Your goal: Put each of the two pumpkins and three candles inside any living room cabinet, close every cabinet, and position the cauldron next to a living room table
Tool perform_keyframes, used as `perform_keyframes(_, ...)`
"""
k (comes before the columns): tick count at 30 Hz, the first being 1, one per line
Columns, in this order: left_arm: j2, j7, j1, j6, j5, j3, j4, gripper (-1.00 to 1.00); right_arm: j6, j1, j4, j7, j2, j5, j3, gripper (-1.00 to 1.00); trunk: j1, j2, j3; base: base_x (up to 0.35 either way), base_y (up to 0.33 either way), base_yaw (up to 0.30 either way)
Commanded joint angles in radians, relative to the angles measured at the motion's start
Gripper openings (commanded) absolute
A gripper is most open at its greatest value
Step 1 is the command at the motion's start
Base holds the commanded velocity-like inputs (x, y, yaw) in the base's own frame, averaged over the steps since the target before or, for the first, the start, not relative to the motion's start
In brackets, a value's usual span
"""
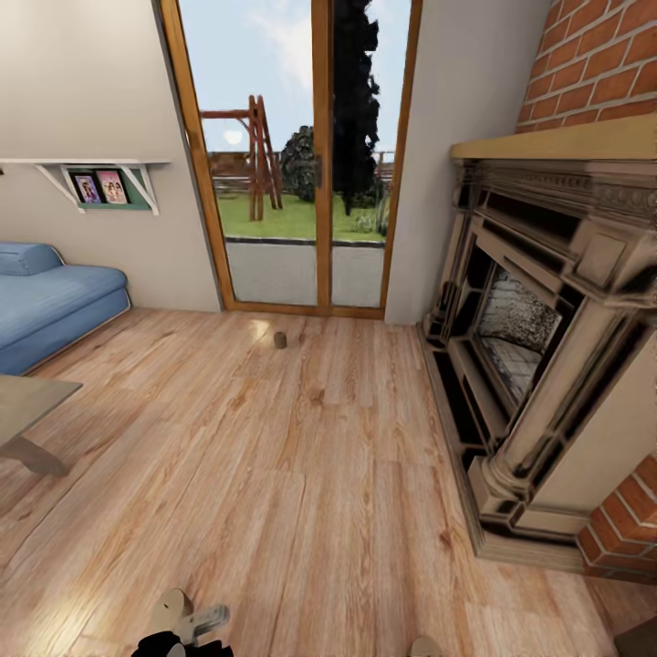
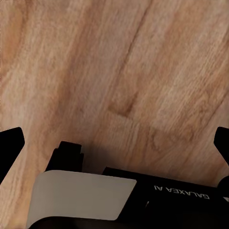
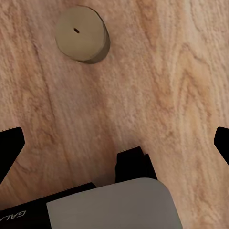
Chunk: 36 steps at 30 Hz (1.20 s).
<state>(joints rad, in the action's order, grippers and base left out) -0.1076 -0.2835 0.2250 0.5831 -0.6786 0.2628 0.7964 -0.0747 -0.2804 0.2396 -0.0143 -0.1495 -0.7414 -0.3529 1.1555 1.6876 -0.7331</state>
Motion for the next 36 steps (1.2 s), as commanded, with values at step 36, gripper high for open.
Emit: perform_keyframes(36, -0.012, -0.046, 0.069, 0.092, -0.009, 0.007, 0.349, 1.0, 0.108, 0.001, 0.028, 0.002, 0.018, -0.003, -0.059, 1.0, 0.061, 0.112, -0.051, 0.039, 0.0, 0.0)
